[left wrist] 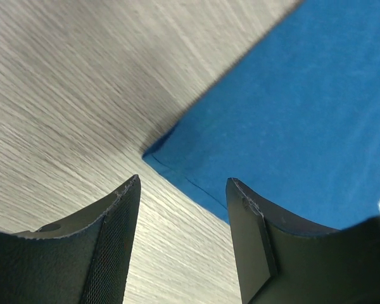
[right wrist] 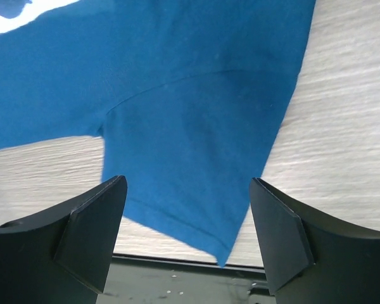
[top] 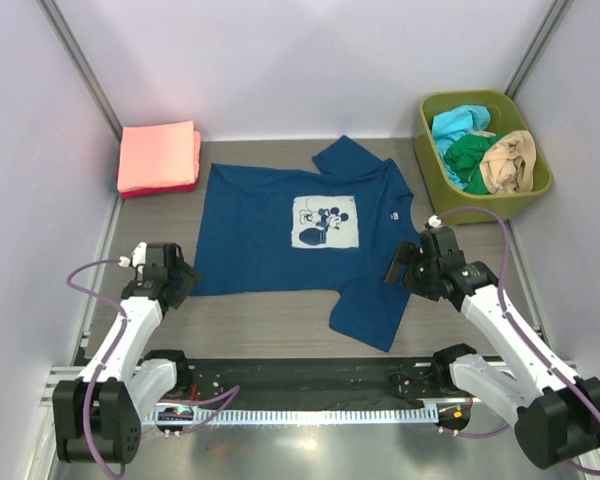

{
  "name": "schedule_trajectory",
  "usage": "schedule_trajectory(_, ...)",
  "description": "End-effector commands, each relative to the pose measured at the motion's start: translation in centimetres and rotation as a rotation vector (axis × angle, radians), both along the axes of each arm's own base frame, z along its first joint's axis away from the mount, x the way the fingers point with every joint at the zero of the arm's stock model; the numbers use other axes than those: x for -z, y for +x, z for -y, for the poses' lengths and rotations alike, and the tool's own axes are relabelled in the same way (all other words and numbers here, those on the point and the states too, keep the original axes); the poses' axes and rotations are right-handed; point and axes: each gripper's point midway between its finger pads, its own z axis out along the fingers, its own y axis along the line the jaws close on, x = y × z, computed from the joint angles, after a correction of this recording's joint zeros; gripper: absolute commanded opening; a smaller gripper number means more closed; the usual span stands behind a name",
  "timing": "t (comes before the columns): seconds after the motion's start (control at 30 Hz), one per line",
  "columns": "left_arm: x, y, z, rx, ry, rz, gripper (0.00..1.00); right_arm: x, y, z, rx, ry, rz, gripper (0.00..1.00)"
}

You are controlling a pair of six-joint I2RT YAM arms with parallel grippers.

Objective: Fold and stack the t-shirts
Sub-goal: Fold the tshirt

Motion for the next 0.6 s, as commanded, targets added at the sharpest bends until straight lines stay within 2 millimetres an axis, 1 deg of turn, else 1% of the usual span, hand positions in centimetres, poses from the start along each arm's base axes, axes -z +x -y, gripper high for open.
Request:
schedule_trajectory(0.0,0.4,1.4,-1.0,-0.075,0.015,0.030,0.57,-1.2,0.0,-1.1,0.050,0.086,0.034,0.84)
schedule_trajectory(0.03,0.7,1.3,-1.0,-0.081,0.011,0.017,0.57,-1.0,-0.2,-1.0,0.075,0.092,0.021,0.84)
schedule_trajectory(0.07,1.0,1.3,-1.7,-0.114,0.010,0.012,0.57,-1.0,-0.4,-1.0,0.088,0.105,0.018,0.84)
schedule_trajectory(0.1,1.7,1.1,-1.7,-0.119,0.010,-0.007,0.57,-0.3,-0.8,-1.1,0.116,0.118,-0.005,0.84)
schedule_trajectory(0.2,2.3,1.3,-1.5,-0.122,-0.006,-0.001,0.54,1.3,-1.9,-0.7,0.156,0.081,-0.051,0.83)
schedule_trajectory(0.23,2.7,1.2,-1.5,-0.123,-0.008,-0.006,0.51,1.8,-2.0,0.3,0.191,0.020,-0.052,0.83)
schedule_trajectory(0.27,2.7,1.4,-1.4,-0.121,-0.012,0.000,0.50,2.5,-3.1,0.7,0.195,-0.027,-0.088,0.82)
schedule_trajectory(0.3,2.9,1.4,-1.4,-0.117,-0.011,-0.004,0.49,2.7,-3.5,1.0,0.206,-0.054,-0.099,0.82)
schedule_trajectory(0.33,3.1,1.4,-1.4,-0.118,-0.010,-0.012,0.46,3.0,-4.0,0.8,0.210,-0.078,-0.096,0.83)
schedule_trajectory(0.4,3.3,1.6,-1.3,-0.107,-0.010,-0.004,0.38,4.0,-5.2,0.9,0.215,-0.103,-0.126,0.83)
schedule_trajectory(0.43,3.5,1.6,-1.3,-0.109,-0.010,-0.006,0.34,4.1,-5.7,0.0,0.187,-0.089,-0.125,0.82)
schedule_trajectory(0.47,3.5,1.8,-1.3,-0.103,-0.010,0.005,0.26,4.3,-6.0,-0.5,0.185,-0.074,-0.136,0.81)
schedule_trajectory(0.5,3.4,1.9,-1.3,-0.097,-0.009,0.006,0.22,4.7,-6.5,-0.9,0.177,-0.072,-0.148,0.80)
schedule_trajectory(0.53,3.4,2.0,-1.3,-0.092,-0.007,0.008,0.17,5.1,-6.9,-1.3,0.165,-0.080,-0.164,0.79)
schedule_trajectory(0.57,3.3,2.1,-1.3,-0.090,-0.004,0.009,0.15,5.3,-7.5,-2.2,0.137,-0.088,-0.168,0.79)
